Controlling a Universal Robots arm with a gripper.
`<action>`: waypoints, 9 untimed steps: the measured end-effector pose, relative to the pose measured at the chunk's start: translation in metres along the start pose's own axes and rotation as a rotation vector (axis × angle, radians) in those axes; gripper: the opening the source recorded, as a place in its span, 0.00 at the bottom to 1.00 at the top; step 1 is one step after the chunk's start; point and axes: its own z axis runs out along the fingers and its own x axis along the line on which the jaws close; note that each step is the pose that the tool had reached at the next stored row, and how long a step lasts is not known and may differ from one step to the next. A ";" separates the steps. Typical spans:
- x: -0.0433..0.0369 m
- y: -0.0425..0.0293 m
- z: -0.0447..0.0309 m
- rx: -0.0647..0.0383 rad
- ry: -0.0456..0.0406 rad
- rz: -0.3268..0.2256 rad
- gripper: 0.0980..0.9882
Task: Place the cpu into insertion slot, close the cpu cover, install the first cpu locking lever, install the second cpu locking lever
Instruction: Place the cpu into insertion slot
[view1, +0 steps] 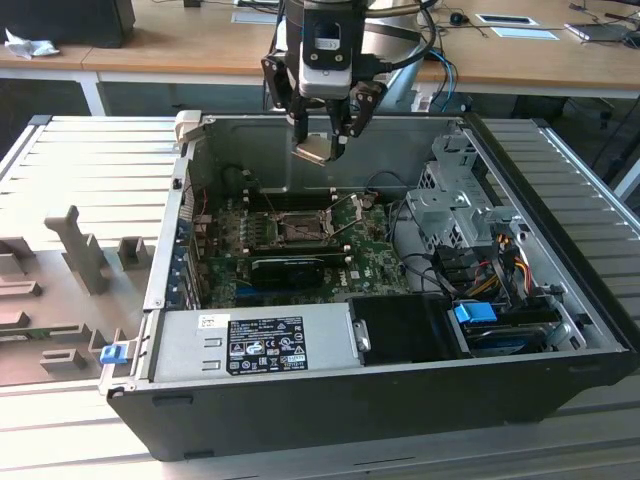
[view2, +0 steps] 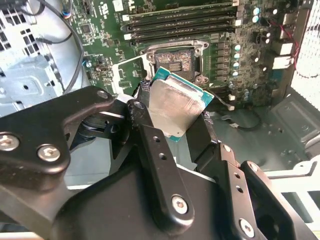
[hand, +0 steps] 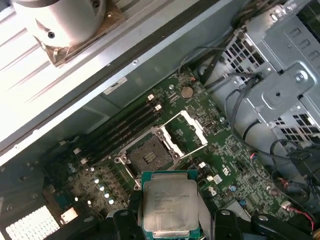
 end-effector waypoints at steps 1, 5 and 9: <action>0.0000 0.0000 0.0003 -0.001 -0.0025 0.031 0.49; 0.0000 -0.0001 0.0010 -0.001 -0.0072 0.086 0.49; 0.0000 -0.0002 0.0019 -0.002 -0.0124 0.150 0.49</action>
